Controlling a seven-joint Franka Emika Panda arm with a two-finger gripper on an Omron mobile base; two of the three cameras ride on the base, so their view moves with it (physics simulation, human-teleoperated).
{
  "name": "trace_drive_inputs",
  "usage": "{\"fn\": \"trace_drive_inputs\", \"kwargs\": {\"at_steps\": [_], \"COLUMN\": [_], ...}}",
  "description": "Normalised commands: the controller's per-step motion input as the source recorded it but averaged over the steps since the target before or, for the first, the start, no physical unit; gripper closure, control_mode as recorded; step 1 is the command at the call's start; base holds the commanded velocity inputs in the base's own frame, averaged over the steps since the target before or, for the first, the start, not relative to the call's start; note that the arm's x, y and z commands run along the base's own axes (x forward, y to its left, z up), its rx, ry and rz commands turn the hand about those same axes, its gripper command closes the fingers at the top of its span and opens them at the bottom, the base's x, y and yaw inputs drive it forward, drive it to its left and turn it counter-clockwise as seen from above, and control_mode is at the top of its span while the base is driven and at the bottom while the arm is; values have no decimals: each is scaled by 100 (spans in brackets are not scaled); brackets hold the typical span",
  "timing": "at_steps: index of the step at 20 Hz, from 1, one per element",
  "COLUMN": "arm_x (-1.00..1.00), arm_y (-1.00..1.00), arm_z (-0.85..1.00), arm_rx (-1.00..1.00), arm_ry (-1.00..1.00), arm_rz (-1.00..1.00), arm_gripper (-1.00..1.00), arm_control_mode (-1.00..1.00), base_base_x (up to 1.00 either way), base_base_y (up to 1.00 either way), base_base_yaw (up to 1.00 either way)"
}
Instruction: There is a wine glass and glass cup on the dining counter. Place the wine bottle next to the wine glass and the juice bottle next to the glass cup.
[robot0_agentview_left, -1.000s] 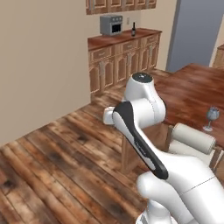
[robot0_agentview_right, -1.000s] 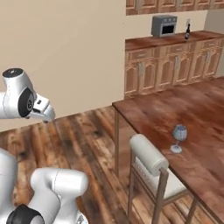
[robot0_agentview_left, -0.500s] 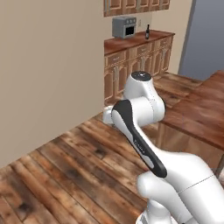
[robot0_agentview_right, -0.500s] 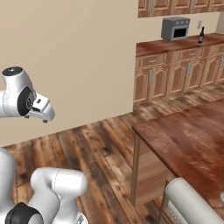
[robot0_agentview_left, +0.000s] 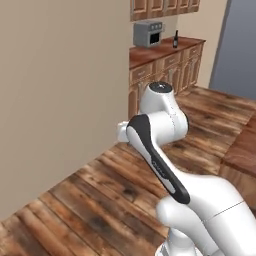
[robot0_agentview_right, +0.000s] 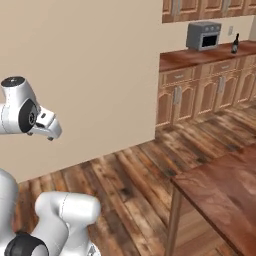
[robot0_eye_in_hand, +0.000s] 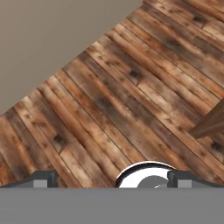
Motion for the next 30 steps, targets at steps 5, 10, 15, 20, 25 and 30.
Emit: {"fn": "trace_drive_inputs", "kwargs": {"at_steps": [5, 10, 15, 20, 25, 30], "arm_x": [0, 0, 0, 0, 0, 0], "arm_y": [0, 0, 0, 0, 0, 0], "arm_z": [0, 0, 0, 0, 0, 0], "arm_rx": [0, 0, 0, 0, 0, 0], "arm_ry": [0, 0, 0, 0, 0, 0], "arm_rz": [0, 0, 0, 0, 0, 0], "arm_gripper": [-100, -100, -100, -100, -100, -100], "arm_control_mode": [100, 100, 100, 100, 100, 100], "base_base_x": [46, 35, 66, 81, 84, 82], "base_base_y": [22, 24, 32, 40, 38, 37], "base_base_yaw": [-65, -76, -45, -22, -20, -22]}}
